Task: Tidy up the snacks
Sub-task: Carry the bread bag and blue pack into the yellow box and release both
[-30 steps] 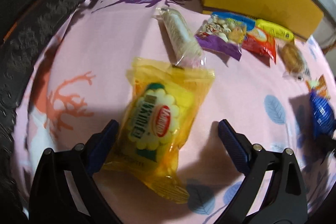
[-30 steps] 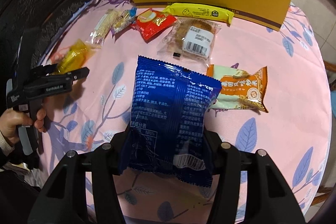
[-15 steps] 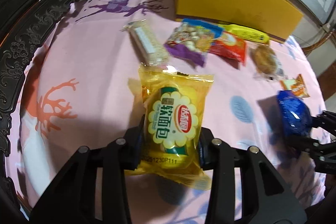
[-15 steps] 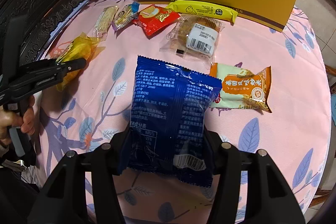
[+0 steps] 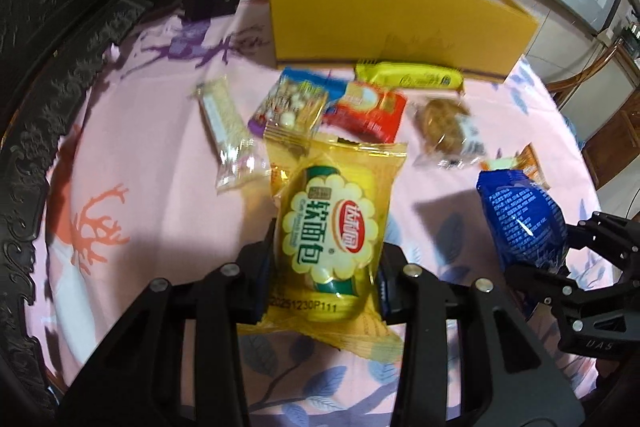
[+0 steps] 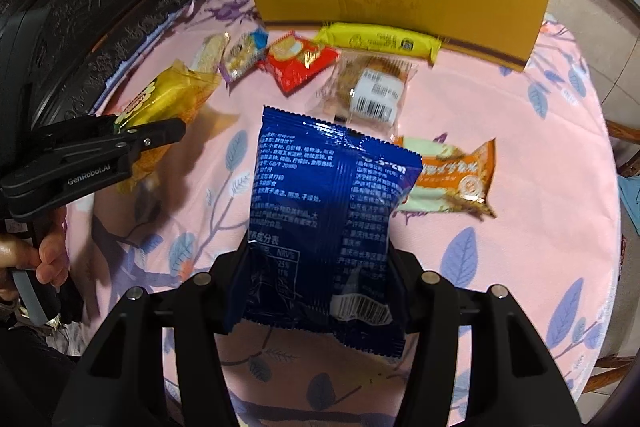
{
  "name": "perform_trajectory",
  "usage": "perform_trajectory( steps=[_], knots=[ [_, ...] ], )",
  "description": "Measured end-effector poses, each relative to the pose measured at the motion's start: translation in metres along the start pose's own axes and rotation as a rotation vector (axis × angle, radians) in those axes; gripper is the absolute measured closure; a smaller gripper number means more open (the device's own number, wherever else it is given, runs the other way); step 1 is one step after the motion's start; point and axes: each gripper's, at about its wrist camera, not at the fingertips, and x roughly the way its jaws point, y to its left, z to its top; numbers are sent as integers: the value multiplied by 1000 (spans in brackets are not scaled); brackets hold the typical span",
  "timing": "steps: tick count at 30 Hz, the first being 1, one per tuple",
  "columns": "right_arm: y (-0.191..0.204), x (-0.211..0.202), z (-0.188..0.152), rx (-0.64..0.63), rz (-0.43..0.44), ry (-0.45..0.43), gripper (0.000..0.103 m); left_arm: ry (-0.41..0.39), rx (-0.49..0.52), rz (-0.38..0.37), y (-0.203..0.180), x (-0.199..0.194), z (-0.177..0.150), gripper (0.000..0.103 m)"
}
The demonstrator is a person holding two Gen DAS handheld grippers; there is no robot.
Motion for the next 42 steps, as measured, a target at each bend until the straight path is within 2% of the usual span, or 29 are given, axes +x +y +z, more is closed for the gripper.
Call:
perform_trajectory(
  steps=[10, 18, 24, 28, 34, 40, 41, 42],
  knots=[
    [-18, -47, 33, 36, -15, -149, 46, -137, -18, -65, -13, -44, 49, 63],
    [-42, -81, 86, 40, -60, -285, 46, -227, -10, -112, -28, -55, 106, 63],
    [-59, -90, 131, 75, -62, -344, 46, -300, -4, -118, -36, -54, 156, 63],
    [-73, -87, 163, 117, -68, -370, 46, -305, -29, -127, -33, -40, 188, 63],
    [-92, -76, 203, 170, -77, -381, 46, -314, -28, -91, -29, -15, 228, 63],
    [-112, -48, 248, 209, -85, -358, 45, -267, -22, -73, -29, 19, 268, 62],
    [-113, -45, 253, 212, -86, -353, 43, -259, -27, -65, -29, 26, 275, 53],
    [-115, -41, 260, 216, -86, -344, 40, -253, -28, -61, -30, 31, 281, 31]
  ],
)
